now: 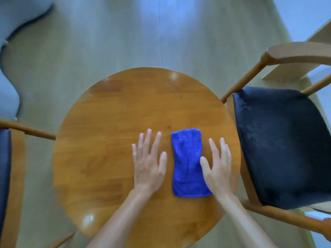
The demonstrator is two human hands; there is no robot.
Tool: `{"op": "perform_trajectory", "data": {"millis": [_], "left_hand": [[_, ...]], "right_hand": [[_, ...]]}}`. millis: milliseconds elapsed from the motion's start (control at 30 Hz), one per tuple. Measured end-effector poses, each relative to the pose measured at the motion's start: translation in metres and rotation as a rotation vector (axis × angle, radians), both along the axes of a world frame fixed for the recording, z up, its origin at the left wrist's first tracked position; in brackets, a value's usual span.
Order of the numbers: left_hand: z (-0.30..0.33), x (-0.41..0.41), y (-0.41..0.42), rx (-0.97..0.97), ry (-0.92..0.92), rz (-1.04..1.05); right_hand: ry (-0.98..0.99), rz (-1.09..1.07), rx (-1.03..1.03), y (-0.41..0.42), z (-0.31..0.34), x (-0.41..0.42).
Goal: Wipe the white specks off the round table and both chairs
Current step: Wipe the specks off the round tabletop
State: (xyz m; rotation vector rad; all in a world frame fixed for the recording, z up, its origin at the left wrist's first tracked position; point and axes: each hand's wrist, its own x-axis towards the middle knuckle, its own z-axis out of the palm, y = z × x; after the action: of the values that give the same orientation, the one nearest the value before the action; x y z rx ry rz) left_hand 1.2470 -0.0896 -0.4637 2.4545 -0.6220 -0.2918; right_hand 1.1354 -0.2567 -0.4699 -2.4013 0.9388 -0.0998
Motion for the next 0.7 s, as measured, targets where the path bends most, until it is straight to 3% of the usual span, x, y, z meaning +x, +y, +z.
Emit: {"op": "perform_trajectory", "data": {"millis": [100, 200, 300, 367, 433, 600, 700], "left_hand": [[-0.02, 0.05, 0.101, 0.245, -0.066, 0.202], [-0.033, 0.057, 0.14, 0.417, -0.058, 0.208], [-0.039, 0.055, 0.139, 0.484, -0.108, 0.161], [-0.037, 0.056, 0.139, 0.484, -0.118, 0.169], [-0.037, 0.056, 0.141, 0.486, -0.124, 0.176], [-0.035, 0.056, 0.137, 0.501, -0.125, 0.171], [-0.035, 0.057, 0.136, 0.507, -0.132, 0.16]], "right_hand": [[0.052, 0.024, -0.192, 0.06, -0.003, 0.034], [0.042, 0.041, -0.279, 0.094, -0.014, 0.085], [-0.035, 0.442, -0.369, 0.101, -0.022, 0.126], [-0.072, 0.583, -0.413, 0.078, -0.024, 0.126], [-0.065, 0.465, -0.444, 0.025, -0.025, 0.11], [0.11, -0.3, -0.358, -0.084, -0.021, 0.08], [0.092, -0.298, -0.359, -0.04, -0.023, 0.121]]}}
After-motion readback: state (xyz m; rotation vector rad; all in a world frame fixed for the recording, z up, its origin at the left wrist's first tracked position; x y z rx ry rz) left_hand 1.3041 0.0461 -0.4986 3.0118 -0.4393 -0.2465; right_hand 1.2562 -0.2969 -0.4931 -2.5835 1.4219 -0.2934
